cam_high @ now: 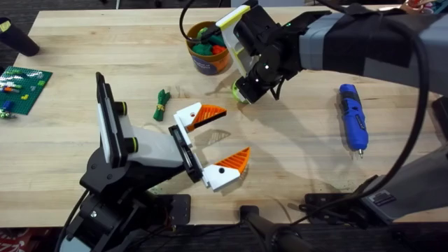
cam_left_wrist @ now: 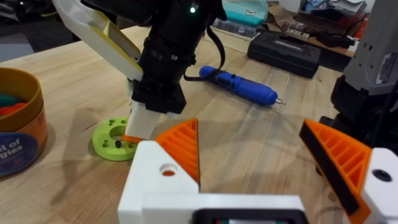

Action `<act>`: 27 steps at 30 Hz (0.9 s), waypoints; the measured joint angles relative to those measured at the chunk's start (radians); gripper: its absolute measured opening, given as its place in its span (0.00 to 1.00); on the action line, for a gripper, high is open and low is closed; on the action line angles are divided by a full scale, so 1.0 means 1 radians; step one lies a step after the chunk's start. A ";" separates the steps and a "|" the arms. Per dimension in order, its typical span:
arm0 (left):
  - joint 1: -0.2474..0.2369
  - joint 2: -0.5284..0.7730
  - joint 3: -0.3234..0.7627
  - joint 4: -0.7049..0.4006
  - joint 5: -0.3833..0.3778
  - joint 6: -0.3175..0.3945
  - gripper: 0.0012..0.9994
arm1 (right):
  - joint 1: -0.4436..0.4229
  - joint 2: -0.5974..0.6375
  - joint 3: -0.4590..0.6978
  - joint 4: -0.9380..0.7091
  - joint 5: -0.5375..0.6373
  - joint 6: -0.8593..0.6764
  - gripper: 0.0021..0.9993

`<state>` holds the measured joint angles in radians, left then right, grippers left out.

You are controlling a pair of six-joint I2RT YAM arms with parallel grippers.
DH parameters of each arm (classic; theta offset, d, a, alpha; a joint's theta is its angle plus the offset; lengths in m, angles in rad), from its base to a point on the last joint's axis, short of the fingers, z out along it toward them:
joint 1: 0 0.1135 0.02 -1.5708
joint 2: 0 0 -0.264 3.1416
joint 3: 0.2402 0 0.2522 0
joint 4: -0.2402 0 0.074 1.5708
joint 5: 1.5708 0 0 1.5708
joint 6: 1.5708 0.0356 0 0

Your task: Pick up the gripper from the table and insert it into the empty holder that is missing its gripper. Then pick up a screw, insert it into the mounting hole, and use the screwdriver to tighten it. Finally, clean up the table by picking up the vegetable and placing it into the bucket.

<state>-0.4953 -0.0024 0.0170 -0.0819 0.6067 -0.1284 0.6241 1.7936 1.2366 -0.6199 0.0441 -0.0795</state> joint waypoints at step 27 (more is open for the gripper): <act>0.000 0.003 0.000 0.004 0.000 -0.001 0.98 | 0.000 0.000 0.050 0.009 0.000 0.001 0.00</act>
<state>-0.4950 0.0010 0.0170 -0.0780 0.6064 -0.1291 0.6243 1.7939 1.2865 -0.6109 0.0441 -0.0788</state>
